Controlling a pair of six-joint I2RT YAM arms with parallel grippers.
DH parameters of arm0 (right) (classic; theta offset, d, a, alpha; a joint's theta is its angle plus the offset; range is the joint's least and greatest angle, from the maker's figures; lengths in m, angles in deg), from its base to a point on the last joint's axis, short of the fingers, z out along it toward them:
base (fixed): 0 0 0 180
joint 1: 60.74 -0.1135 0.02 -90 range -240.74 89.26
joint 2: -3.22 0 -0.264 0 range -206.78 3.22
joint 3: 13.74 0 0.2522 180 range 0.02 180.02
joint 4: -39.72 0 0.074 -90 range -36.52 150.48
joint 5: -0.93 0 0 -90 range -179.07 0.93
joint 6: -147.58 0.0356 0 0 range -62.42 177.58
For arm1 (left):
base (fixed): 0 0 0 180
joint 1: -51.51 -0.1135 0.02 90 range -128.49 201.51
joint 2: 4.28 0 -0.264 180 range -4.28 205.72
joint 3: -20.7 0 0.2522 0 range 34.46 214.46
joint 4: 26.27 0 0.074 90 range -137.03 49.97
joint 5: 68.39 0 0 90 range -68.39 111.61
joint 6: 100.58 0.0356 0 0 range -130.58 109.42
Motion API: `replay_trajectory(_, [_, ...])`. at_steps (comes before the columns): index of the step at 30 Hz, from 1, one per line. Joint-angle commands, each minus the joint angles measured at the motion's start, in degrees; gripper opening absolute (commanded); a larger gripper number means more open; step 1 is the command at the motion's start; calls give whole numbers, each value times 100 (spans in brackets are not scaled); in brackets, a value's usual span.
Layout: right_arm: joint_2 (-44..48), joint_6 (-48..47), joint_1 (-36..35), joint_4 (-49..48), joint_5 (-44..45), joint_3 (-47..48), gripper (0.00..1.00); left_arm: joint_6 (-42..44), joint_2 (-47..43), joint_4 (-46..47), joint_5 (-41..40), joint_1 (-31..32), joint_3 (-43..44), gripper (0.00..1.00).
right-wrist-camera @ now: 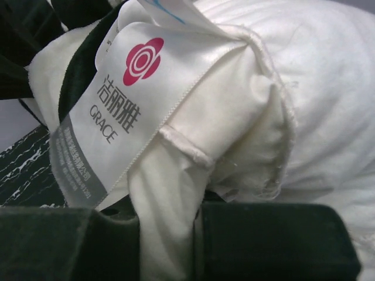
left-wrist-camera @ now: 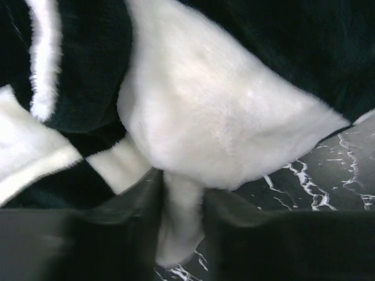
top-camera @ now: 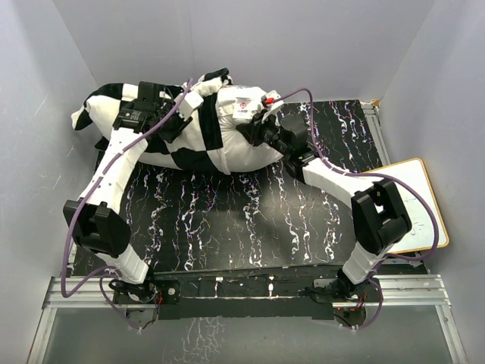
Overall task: Remove the pillowcase from the pillow
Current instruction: Remove the pillow from the pillowcase.
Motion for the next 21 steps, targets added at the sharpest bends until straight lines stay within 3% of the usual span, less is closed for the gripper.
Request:
replay_trajectory(1, [-63,246,-470,-55,-327,272,8,-320,-78,-588,306,-114,1093,54])
replay_trajectory(2, [-27,235,-612,148,120,374,8,-481,8,-747,452,-109,1368,67])
replay_trajectory(4, [34,479,-797,373,715,498,8,-840,85,-1029,810,-106,1956,78])
replay_trajectory(5, [60,621,-862,439,979,535,8,-1009,116,-1157,1022,-97,2206,91])
replay_trajectory(6, [93,726,-946,471,1213,555,8,-1156,137,-1292,1282,-75,2395,94])
replay_trajectory(8, [134,913,-1071,465,1654,575,8,-1418,154,-1499,1496,45,2546,95])
replay_trajectory(11, [130,1235,-1165,682,2027,766,8,-1525,27,-1496,1406,307,1973,94])
replay_trajectory(16, [203,1402,-1273,934,2261,960,8,-1551,-200,-705,809,501,599,91])
replay_trajectory(21, [446,1459,-1285,847,2307,815,8,-1459,-134,140,71,502,85,87])
